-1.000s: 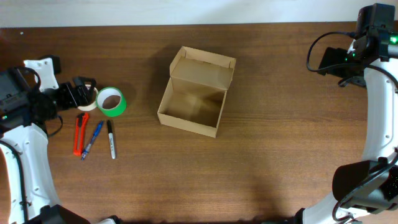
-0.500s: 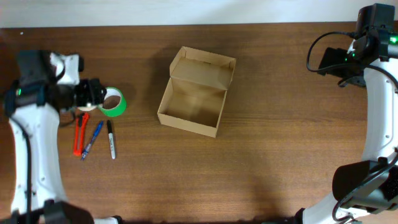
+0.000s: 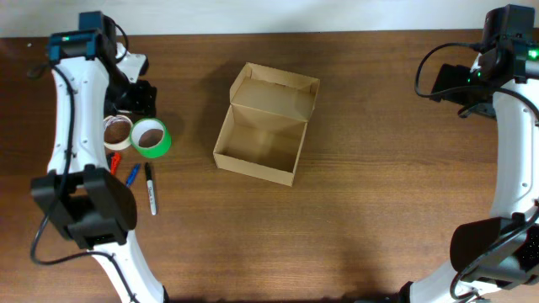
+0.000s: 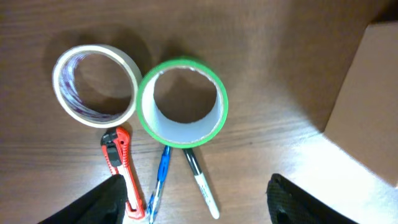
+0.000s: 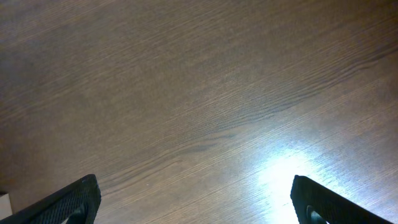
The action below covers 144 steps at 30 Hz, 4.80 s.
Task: Pack container
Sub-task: 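Reach the left gripper down and grasp the green tape roll, then lift the green tape and carry it over the box with left gripper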
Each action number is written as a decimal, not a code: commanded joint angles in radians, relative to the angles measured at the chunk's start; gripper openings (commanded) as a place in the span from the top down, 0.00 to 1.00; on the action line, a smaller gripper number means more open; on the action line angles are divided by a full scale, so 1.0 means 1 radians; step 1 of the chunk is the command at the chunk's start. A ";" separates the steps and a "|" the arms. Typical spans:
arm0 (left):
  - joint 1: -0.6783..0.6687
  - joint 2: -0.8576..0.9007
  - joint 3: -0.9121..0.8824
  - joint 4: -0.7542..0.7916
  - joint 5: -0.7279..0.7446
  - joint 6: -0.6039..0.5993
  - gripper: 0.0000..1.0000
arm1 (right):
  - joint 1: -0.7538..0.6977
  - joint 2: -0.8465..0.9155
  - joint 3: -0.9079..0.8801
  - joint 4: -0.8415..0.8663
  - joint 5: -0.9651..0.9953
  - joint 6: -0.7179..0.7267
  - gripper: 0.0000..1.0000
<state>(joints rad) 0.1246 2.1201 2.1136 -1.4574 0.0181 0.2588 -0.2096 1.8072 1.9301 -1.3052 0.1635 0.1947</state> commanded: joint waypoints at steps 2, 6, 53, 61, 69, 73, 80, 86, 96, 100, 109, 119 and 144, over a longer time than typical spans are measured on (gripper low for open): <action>-0.020 0.037 0.027 -0.022 -0.024 0.050 0.31 | 0.000 -0.020 0.017 0.000 -0.002 -0.004 0.01; -0.024 0.071 0.027 -0.031 -0.021 0.050 0.33 | 0.000 -0.020 0.017 0.000 -0.002 -0.004 0.01; -0.076 0.219 -0.178 0.150 -0.044 0.021 0.98 | 0.000 -0.020 0.017 0.000 -0.002 -0.004 0.01; -0.093 0.219 0.209 -0.035 -0.016 -0.011 0.98 | 0.000 -0.020 0.017 0.000 -0.002 -0.004 0.01; -0.211 0.219 0.597 -0.189 0.115 0.069 0.98 | 0.000 -0.020 0.017 0.000 -0.002 -0.004 0.01; -0.333 0.208 0.616 -0.230 0.195 0.156 0.98 | 0.000 -0.020 0.017 0.000 -0.002 -0.004 0.01; -0.573 0.200 0.615 -0.230 0.198 0.234 0.99 | 0.000 -0.020 0.017 0.000 -0.002 -0.004 0.01; -0.687 0.200 0.576 -0.230 0.081 0.233 0.99 | 0.000 -0.020 0.017 0.000 -0.002 -0.004 0.01; -0.711 0.151 0.298 -0.197 0.022 0.154 0.99 | 0.000 -0.020 0.017 0.000 -0.002 -0.004 0.01; -0.711 0.082 0.193 -0.143 0.018 0.154 0.99 | 0.000 -0.020 0.017 0.000 -0.002 -0.004 0.01; -0.712 0.066 0.126 -0.090 0.030 0.154 0.99 | 0.000 -0.020 0.017 0.000 -0.002 -0.004 0.01; -0.713 0.066 0.079 -0.056 0.053 0.154 0.98 | 0.000 -0.020 0.017 0.000 -0.002 -0.004 0.01; -0.746 0.092 -0.029 0.034 0.068 0.154 0.98 | 0.000 -0.020 0.017 0.000 -0.002 -0.004 0.01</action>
<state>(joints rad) -0.6003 2.2143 2.1014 -1.4403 0.0711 0.4221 -0.2096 1.8072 1.9301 -1.3060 0.1635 0.1944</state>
